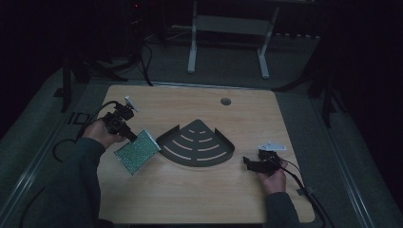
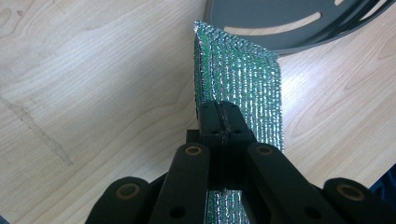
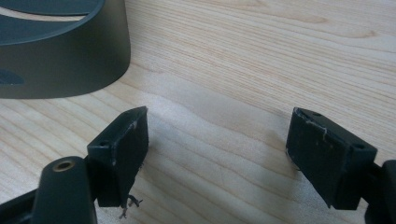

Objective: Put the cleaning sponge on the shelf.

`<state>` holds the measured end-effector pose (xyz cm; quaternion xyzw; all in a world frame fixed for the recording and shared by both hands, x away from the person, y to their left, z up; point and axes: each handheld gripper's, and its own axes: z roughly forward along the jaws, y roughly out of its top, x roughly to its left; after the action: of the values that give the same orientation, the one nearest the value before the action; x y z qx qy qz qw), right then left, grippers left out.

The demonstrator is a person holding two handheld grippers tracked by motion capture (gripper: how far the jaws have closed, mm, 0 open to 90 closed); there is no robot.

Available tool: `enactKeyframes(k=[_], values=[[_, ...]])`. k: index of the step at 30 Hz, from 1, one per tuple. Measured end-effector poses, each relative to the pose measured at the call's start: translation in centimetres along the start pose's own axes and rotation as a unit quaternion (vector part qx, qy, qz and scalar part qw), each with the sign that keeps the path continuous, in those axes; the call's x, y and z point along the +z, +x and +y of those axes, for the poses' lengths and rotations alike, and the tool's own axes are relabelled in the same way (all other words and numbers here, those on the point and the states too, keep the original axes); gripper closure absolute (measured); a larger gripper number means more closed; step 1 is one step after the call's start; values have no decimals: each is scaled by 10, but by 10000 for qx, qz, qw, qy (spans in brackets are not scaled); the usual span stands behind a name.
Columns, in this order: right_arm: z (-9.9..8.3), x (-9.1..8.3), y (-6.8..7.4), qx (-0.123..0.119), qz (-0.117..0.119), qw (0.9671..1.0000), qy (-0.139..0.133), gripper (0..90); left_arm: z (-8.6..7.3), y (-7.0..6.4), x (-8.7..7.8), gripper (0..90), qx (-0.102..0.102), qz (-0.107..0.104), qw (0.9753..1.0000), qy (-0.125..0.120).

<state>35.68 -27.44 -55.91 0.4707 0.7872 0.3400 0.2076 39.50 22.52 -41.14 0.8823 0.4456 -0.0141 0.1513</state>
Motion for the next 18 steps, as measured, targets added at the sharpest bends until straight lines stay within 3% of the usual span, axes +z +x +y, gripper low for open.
enactKeyframes(k=[18], values=[[0,0,0,4,-1,10000,1,206,20,-8,-14,900,186,131,9997,-46]])
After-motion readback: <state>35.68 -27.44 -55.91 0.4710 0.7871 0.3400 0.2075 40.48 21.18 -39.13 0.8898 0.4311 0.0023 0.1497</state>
